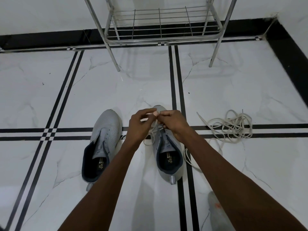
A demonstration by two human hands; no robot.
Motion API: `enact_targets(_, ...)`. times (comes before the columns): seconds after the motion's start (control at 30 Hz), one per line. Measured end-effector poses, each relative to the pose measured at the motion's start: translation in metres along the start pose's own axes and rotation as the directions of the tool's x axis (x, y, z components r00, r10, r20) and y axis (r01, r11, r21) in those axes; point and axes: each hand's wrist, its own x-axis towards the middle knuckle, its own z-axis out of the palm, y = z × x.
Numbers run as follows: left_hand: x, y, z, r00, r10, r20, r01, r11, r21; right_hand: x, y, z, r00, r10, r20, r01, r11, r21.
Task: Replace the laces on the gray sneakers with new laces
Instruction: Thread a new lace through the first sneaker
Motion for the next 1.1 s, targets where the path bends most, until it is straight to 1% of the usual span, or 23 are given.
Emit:
enact_targets(0.1,0.004,0.0,0.004,1.0,0.019,0.017,-0.019,1.0,-0.013,-0.003,-0.002,0.0,0.999,-0.04,0.024,0.041,0.996,-0.075)
enact_targets(0.17,0.006,-0.002,0.006,1.0,0.003,0.015,-0.002,1.0,-0.03,-0.005,-0.001,-0.004,0.997,-0.065,0.047,0.07,0.989,-0.129)
enact_targets(0.23,0.006,-0.004,0.006,1.0,-0.022,-0.02,0.021,0.999,-0.044,-0.009,0.001,-0.011,0.995,-0.093,0.046,0.101,0.974,-0.204)
enact_targets(0.27,0.006,-0.004,0.007,0.998,-0.033,-0.051,0.03,0.998,-0.055,-0.011,0.003,-0.016,0.993,-0.119,0.012,0.118,0.952,-0.284)
enact_targets(0.33,0.003,-0.006,0.007,0.994,-0.054,-0.093,0.05,0.998,-0.038,-0.016,0.006,-0.027,0.98,-0.188,-0.066,0.136,0.873,-0.469)
enact_targets(0.37,0.001,-0.008,0.008,0.993,-0.054,-0.1,0.055,0.998,0.004,-0.02,0.008,-0.03,0.977,-0.201,-0.07,0.13,0.826,-0.548)
enact_targets(0.43,-0.005,-0.015,0.012,0.994,-0.023,-0.107,0.037,0.991,0.127,-0.025,0.012,-0.031,0.991,-0.133,-0.02,0.087,0.747,-0.66)
enact_targets(0.5,-0.011,-0.02,0.018,0.994,0.016,-0.106,0.005,0.98,0.198,-0.027,0.018,-0.027,0.995,-0.097,0.024,0.085,0.693,-0.716)
enact_targets(0.6,-0.02,-0.024,0.026,0.996,0.044,-0.082,-0.025,0.975,0.221,-0.026,0.031,-0.02,0.976,-0.217,0.023,0.157,0.621,-0.768)
enact_targets(0.63,-0.021,-0.024,0.027,0.996,0.051,-0.069,-0.034,0.974,0.224,-0.026,0.033,-0.017,0.97,-0.243,0.017,0.161,0.586,-0.794)
enact_targets(0.7,-0.024,-0.025,0.03,0.997,0.06,-0.047,-0.048,0.971,0.234,-0.028,0.034,-0.011,0.965,-0.262,0.029,0.163,0.503,-0.849)
enact_targets(0.73,-0.025,-0.026,0.031,0.997,0.057,-0.043,-0.046,0.971,0.235,-0.028,0.033,-0.009,0.968,-0.25,0.03,0.153,0.491,-0.857)
enact_targets(0.77,-0.026,-0.027,0.031,0.998,0.052,-0.042,-0.041,0.971,0.235,-0.028,0.032,-0.01,0.974,-0.226,0.015,0.132,0.511,-0.849)
enact_targets(0.83,-0.027,-0.027,0.033,0.998,0.045,-0.044,-0.033,0.967,0.252,-0.025,0.033,-0.017,0.976,-0.217,-0.019,0.121,0.611,-0.783)
enact_targets(0.9,-0.027,-0.028,0.035,0.998,0.038,-0.052,-0.022,0.959,0.284,-0.023,0.035,-0.028,0.98,-0.191,-0.051,0.113,0.755,-0.646)
enact_targets(0.97,-0.025,-0.029,0.037,0.998,0.022,-0.053,-0.006,0.954,0.3,-0.023,0.038,-0.035,0.99,-0.123,-0.068,0.075,0.874,-0.481)
enact_targets(1.0,-0.024,-0.029,0.039,0.999,0.016,-0.049,0.0,0.951,0.31,-0.021,0.039,-0.036,0.993,-0.096,-0.073,0.057,0.907,-0.416)
enact_targets(1.1,-0.021,-0.029,0.041,0.999,0.009,-0.036,0.003,0.943,0.333,-0.018,0.043,-0.036,0.993,-0.061,-0.105,0.026,0.952,-0.303)
